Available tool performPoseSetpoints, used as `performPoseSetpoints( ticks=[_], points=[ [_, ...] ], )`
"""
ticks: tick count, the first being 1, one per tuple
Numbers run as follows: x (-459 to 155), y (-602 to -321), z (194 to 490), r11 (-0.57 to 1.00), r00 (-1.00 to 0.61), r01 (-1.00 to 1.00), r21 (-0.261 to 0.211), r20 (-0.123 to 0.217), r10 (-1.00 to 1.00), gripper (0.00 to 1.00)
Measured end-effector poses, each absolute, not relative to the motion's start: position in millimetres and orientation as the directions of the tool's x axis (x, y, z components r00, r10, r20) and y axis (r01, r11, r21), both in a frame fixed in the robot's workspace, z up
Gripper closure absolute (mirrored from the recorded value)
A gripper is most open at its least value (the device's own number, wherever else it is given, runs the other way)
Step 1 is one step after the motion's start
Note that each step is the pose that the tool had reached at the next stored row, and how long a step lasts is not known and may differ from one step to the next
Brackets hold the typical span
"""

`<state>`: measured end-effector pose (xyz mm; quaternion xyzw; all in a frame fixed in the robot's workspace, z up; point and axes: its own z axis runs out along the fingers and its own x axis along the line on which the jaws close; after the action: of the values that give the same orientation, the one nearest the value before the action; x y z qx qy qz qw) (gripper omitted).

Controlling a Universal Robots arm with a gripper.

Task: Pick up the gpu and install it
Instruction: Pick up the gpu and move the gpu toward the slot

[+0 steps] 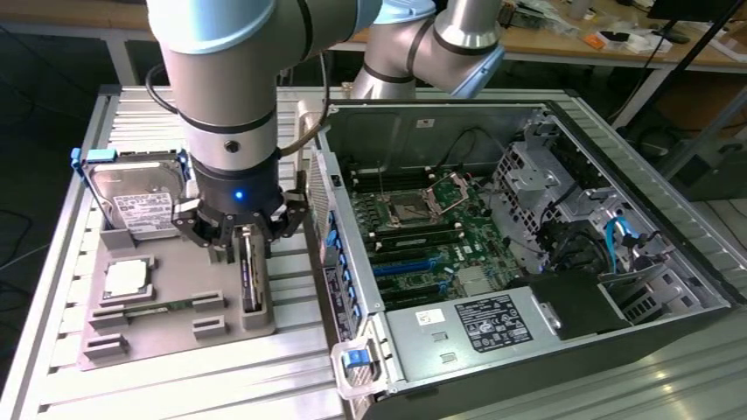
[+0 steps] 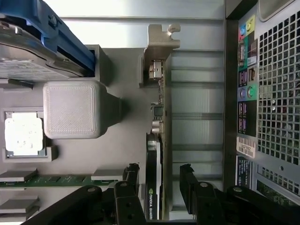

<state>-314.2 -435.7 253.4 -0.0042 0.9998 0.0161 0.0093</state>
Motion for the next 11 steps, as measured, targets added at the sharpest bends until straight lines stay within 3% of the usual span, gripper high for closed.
performPoseSetpoints(
  ticks=[11],
  points=[
    [-316.4,-436.0,241.2,0.999,-1.0,-0.011,0.032,-0.019,-0.01,0.52]
  ],
)
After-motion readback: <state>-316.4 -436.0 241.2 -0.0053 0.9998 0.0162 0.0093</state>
